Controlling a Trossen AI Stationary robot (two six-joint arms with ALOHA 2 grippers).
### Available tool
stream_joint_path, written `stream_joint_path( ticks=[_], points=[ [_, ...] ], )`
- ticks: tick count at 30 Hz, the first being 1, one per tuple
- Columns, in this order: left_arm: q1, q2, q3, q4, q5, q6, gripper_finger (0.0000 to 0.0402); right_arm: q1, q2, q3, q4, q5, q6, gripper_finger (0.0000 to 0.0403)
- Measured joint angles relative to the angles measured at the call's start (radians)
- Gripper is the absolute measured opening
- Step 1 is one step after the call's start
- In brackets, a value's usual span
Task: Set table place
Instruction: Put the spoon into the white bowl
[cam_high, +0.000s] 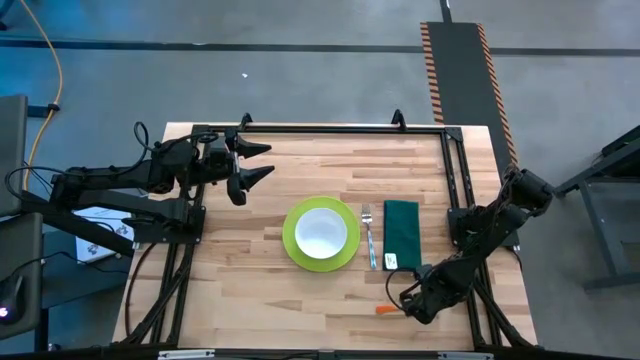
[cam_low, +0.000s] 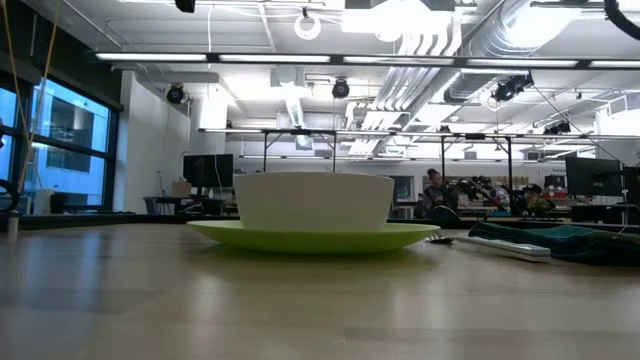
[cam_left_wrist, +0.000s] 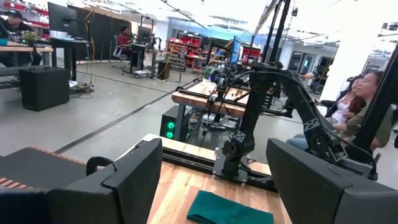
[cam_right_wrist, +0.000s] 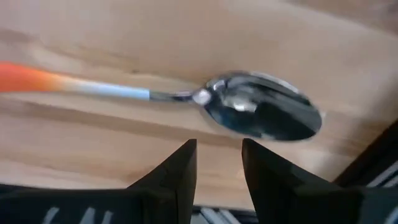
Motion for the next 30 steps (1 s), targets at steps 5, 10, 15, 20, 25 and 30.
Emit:
stream_joint_path(
  ticks=[5, 10, 15, 20, 25, 30],
  points=[
    [0.0, 0.0, 0.0, 0.0, 0.0, 0.0, 0.0276, 0.007, 0.0, 0.0, 0.076, -0.037, -0.101, 0.0119],
    [0.0, 0.0, 0.0, 0.0, 0.0, 0.0, 0.0276, 0.045, 0.0, 0.0, 0.115, -0.037, -0.039, 0.0119],
    [0.0, 0.0, 0.0, 0.0, 0.0, 0.0, 0.0276, 0.099, 0.011, -0.001, 0.108, -0.037, 0.092, 0.0119],
    [0.0, 0.0, 0.0, 0.0, -0.006, 0.0, 0.0276, 0.13, 0.047, -0.001, 0.113, -0.037, 0.132, 0.0119],
    [0.0, 0.0, 0.0, 0.0, -0.023, 0.0, 0.0276, 0.133, 0.06, -0.001, 0.06, -0.032, 0.141, 0.0119],
    [0.0, 0.0, 0.0, 0.0, -0.024, 0.0, 0.0276, 0.121, 0.06, -0.001, 0.005, 0.015, 0.141, 0.0119]
  ],
)
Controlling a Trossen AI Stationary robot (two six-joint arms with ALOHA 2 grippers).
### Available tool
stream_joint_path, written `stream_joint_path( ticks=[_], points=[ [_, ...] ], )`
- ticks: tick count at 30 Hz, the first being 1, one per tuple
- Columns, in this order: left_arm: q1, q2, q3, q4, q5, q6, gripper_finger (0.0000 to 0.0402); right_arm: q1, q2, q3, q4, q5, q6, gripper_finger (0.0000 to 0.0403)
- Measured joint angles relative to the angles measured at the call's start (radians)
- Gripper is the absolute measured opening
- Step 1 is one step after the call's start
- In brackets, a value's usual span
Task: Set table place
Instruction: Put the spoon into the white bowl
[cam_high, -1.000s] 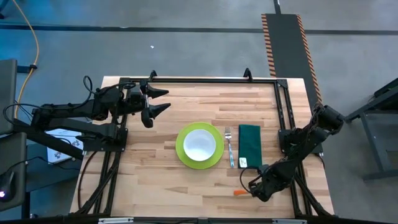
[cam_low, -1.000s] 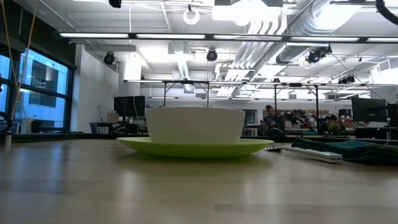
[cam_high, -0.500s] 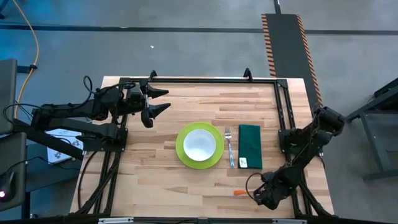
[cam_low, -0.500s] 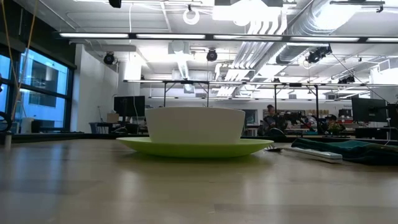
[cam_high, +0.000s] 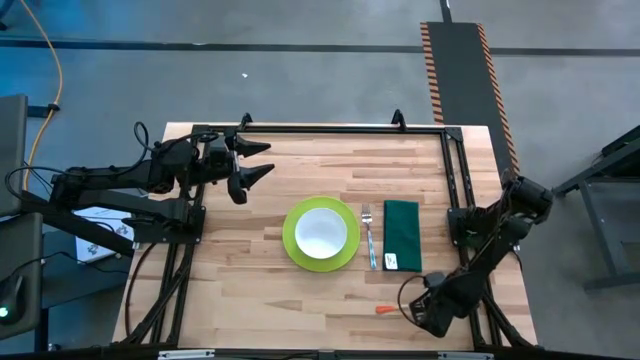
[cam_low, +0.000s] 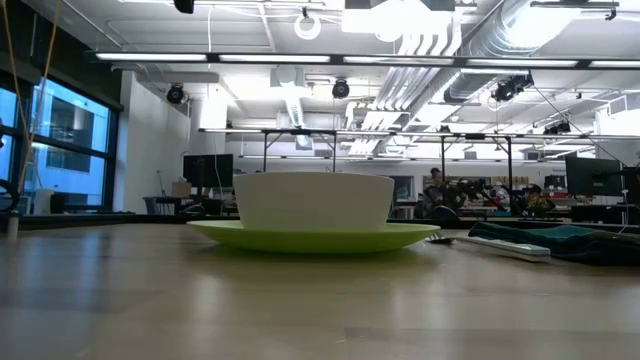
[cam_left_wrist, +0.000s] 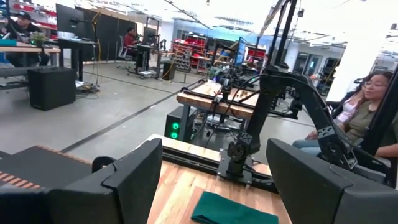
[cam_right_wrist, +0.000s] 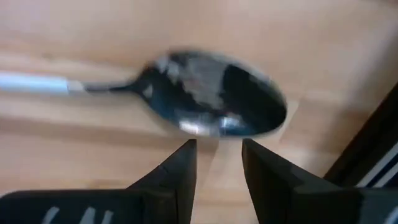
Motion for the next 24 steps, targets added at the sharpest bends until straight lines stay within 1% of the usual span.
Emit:
stream_joint_path(
  ticks=[9, 13, 24],
  points=[
    [0.0, 0.0, 0.0, 0.0, 0.0, -0.001, 0.0276, -0.04, 0.0, 0.0, -0.137, 0.04, -0.006, 0.0119],
    [0.0, 0.0, 0.0, 0.0, 0.0, -0.002, 0.0276, -0.059, 0.0, 0.0, -0.169, 0.061, -0.018, 0.0119],
    [0.0, 0.0, 0.0, 0.0, 0.0, -0.026, 0.0276, -0.122, -0.001, 0.0, -0.225, 0.224, -0.035, 0.0119]
  ],
)
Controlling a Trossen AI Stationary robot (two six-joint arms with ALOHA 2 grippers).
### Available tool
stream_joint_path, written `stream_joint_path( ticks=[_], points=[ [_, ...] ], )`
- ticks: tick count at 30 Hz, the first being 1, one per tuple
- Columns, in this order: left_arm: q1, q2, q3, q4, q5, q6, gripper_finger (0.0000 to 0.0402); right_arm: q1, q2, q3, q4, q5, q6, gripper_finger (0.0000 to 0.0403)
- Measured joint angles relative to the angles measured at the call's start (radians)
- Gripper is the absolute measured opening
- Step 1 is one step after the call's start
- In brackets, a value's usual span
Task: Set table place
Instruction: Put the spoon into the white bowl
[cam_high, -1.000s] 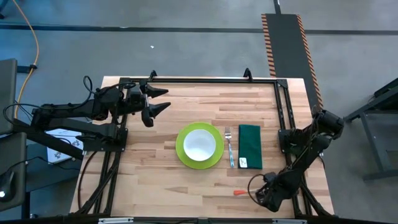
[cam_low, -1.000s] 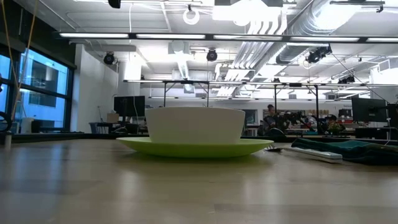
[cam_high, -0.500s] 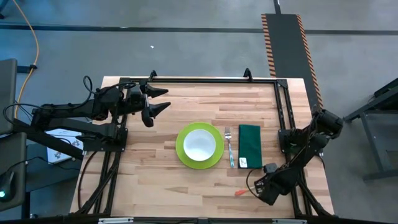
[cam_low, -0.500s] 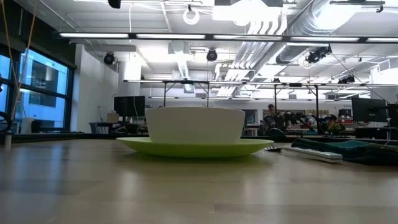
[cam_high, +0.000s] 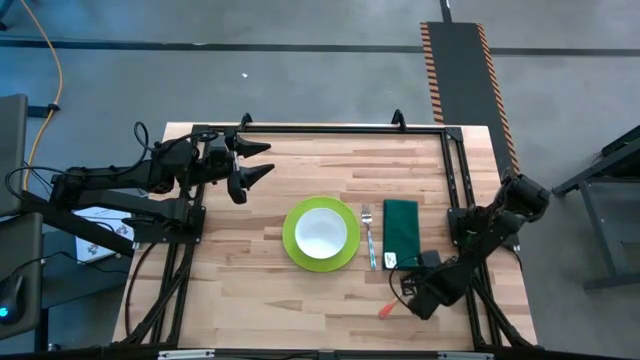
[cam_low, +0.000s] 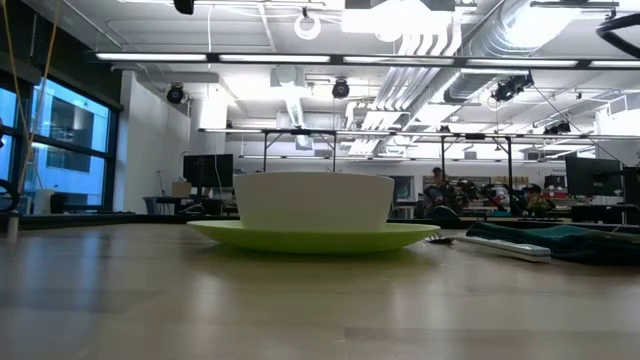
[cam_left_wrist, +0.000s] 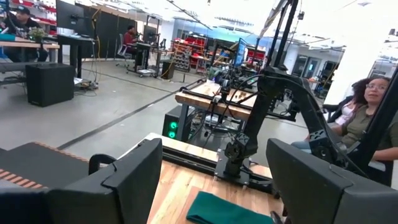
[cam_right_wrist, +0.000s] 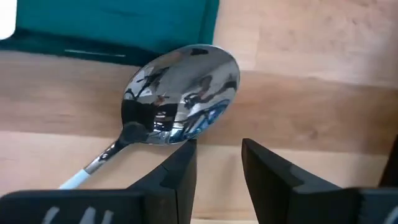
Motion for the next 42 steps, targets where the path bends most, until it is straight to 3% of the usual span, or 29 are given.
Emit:
stream_joint_path(
  ticks=[8, 14, 17, 22, 26, 42],
  points=[
    [0.0, 0.0, 0.0, 0.0, 0.0, 0.0, 0.0276, 0.023, -0.062, 0.06, 0.001, -0.031, 0.003, 0.0119],
    [0.0, 0.0, 0.0, 0.0, 0.0, -0.001, 0.0276, 0.027, -0.039, 0.087, 0.206, 0.134, 0.026, 0.0119],
    [0.0, 0.0, 0.0, 0.0, 0.0, -0.001, 0.0276, -0.015, 0.006, 0.086, 0.224, 0.15, 0.036, 0.0119],
    [0.0, 0.0, 0.0, 0.0, 0.0, -0.001, 0.0276, -0.095, 0.054, 0.085, 0.219, 0.131, 0.038, 0.0119],
    [0.0, 0.0, 0.0, 0.0, 0.0, -0.002, 0.0276, -0.13, 0.063, 0.085, 0.216, 0.057, 0.043, 0.0119],
    [0.0, 0.0, 0.0, 0.0, 0.005, -0.002, 0.0276, -0.098, 0.057, 0.21, 0.006, 0.003, 0.038, 0.0119]
  ],
)
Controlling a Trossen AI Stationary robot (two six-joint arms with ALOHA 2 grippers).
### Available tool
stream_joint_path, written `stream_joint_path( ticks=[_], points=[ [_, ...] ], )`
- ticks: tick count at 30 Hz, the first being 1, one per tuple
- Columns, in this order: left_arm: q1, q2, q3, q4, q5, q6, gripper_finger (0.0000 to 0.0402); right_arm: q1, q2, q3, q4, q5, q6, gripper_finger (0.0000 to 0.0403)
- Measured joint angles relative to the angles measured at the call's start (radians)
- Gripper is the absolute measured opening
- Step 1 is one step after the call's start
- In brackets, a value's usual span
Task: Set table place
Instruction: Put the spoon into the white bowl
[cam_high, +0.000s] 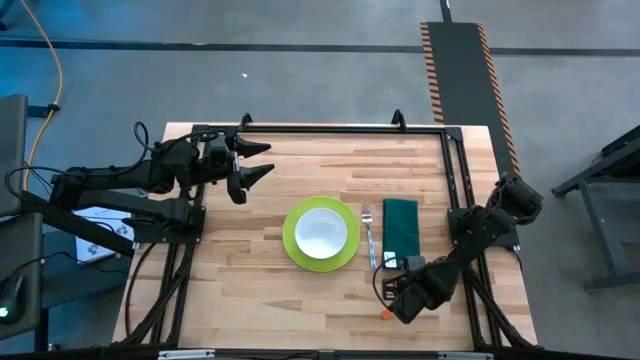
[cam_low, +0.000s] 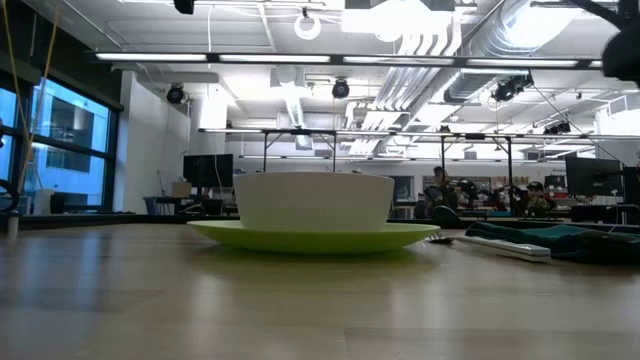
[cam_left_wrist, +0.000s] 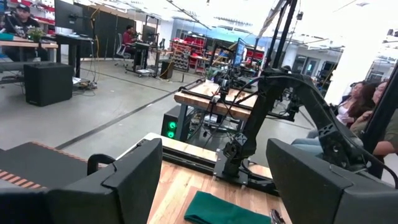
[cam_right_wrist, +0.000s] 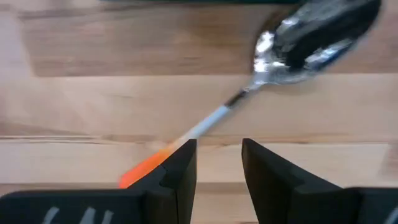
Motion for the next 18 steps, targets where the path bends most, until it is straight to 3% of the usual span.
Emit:
stream_joint_path(
  ticks=[18],
  points=[
    [0.0, 0.0, 0.0, 0.0, 0.0, 0.001, 0.0276, -0.002, 0.029, -0.001, 0.017, -0.014, 0.003, 0.0119]
  ],
)
